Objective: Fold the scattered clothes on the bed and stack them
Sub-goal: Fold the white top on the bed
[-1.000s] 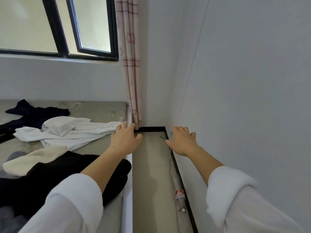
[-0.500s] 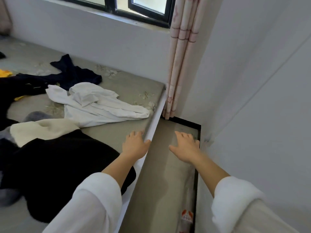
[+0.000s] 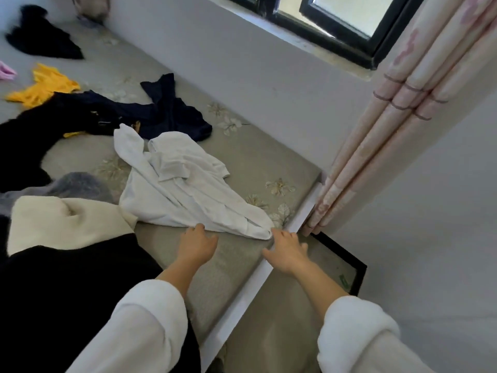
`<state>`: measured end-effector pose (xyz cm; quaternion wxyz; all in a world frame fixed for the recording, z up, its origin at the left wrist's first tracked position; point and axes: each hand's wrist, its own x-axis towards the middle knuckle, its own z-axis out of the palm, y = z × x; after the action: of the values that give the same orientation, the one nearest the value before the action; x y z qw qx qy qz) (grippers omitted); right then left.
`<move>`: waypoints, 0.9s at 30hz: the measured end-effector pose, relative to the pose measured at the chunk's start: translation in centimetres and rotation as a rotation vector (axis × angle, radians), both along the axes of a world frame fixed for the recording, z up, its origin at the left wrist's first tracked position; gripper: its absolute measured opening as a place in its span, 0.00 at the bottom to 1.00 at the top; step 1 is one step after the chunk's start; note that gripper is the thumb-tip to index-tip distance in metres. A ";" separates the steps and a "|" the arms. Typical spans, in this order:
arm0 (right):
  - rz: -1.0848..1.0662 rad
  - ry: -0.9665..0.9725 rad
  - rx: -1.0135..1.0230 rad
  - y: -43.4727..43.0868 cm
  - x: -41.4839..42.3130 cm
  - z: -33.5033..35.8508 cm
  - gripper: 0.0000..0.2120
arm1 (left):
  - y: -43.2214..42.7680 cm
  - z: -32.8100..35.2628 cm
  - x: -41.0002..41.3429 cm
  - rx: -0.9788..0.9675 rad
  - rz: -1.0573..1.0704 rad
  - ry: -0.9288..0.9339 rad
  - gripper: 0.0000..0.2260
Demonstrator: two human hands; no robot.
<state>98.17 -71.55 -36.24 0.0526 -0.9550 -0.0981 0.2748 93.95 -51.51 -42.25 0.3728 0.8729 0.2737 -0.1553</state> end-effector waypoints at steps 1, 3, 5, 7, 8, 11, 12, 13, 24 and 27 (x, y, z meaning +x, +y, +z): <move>0.024 0.010 -0.006 0.6 1.9 -0.4 0.31 | 0.4 -0.6 1.3 -0.011 0.033 0.015 0.19; 0.077 0.038 -0.029 1.8 5.1 -1.1 0.30 | 1.2 -1.7 3.4 -0.044 0.098 0.039 0.18; 0.133 0.067 -0.061 2.9 8.0 -2.0 0.30 | 1.8 -2.7 5.0 -0.067 0.151 0.062 0.19; 0.186 0.098 -0.069 4.1 10.8 -3.1 0.31 | 2.5 -4.0 6.3 -0.082 0.204 0.084 0.21; 0.212 0.115 -0.067 4.8 12.1 -3.7 0.32 | 2.8 -4.6 6.8 -0.083 0.229 0.095 0.21; 0.305 0.180 -0.038 6.7 15.5 -6.1 0.32 | 3.4 -6.7 8.2 -0.054 0.307 0.120 0.23; 0.334 0.204 -0.028 7.3 16.6 -7.0 0.32 | 3.5 -7.3 8.7 -0.046 0.334 0.135 0.22; 0.365 0.227 -0.023 7.9 17.7 -8.1 0.31 | 3.5 -8.0 9.2 -0.041 0.364 0.146 0.21; 0.681 0.412 -0.007 11.8 24.9 -18.5 0.34 | 1.6 -14.6 14.1 -0.122 0.804 0.262 0.26; 0.794 0.313 0.105 13.5 25.0 -20.9 0.36 | 2.1 -16.2 14.8 0.009 0.804 0.204 0.27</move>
<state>123.17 -58.07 -57.10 0.0057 -0.7861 -0.4627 0.4098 108.75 -49.37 -58.46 0.3709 0.6781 0.6292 -0.0819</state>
